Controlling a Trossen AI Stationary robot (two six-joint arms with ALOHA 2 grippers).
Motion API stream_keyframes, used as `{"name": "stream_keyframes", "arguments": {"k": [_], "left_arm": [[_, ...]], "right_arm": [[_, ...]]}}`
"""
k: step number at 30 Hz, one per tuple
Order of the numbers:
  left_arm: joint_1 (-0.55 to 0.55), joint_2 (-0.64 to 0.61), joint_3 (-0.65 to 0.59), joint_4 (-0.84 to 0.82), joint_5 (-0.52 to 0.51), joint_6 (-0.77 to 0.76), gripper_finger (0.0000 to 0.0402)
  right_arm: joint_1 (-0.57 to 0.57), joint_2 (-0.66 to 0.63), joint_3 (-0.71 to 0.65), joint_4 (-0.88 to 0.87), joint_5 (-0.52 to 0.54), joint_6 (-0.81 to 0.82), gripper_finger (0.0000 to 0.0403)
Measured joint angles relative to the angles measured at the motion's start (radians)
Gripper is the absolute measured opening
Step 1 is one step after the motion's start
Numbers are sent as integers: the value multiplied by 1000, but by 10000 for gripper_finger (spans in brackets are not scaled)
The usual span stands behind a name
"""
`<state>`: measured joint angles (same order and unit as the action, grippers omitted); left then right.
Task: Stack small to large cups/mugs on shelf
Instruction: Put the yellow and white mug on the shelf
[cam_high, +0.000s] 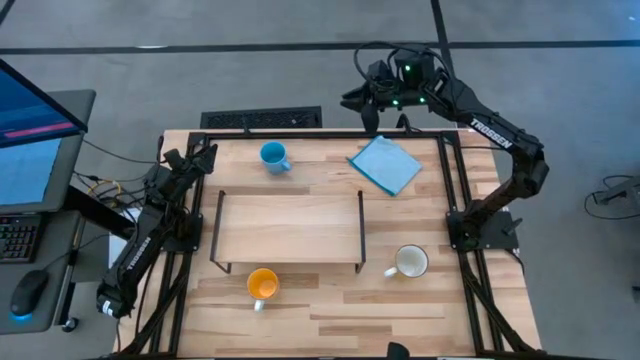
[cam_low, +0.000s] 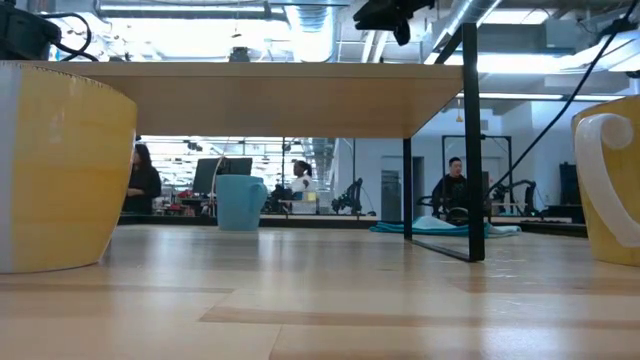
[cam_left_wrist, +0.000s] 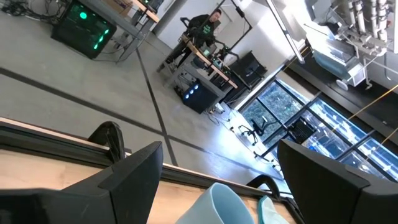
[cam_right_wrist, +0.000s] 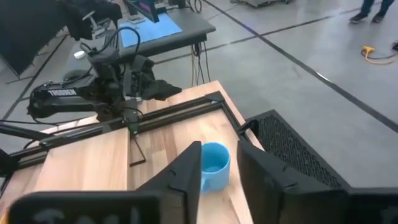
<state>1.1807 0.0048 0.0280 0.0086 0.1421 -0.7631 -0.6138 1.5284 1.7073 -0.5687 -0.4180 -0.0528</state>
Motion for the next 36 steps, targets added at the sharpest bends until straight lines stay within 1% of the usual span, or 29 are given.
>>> {"name": "stream_keyframes", "arguments": {"k": [8, 13, 18, 23, 25, 31, 36], "left_arm": [[0, 0, 0, 0, 0, 0, 308], [0, 0, 0, 0, 0, 0, 308], [0, 0, 0, 0, 0, 0, 308], [0, 0, 0, 0, 5, 0, 308], [0, 0, 1, 0, 20, 2, 308], [0, 0, 2, 1, 70, 7, 308], [0, 0, 2, 2, 119, 17, 308]], "right_arm": [[-19, 0, 0, -93, 0, 1, 206], [-23, 0, -1, -116, 0, 0, 232], [-22, -9, -1, -138, 0, -1, 234], [-21, -69, -2, -148, 2, -71, 233], [-15, -100, -2, -146, 10, -84, 233], [21, -173, -1, -142, 106, -87, 233], [48, -219, -1, -221, 109, -86, 233]]}}
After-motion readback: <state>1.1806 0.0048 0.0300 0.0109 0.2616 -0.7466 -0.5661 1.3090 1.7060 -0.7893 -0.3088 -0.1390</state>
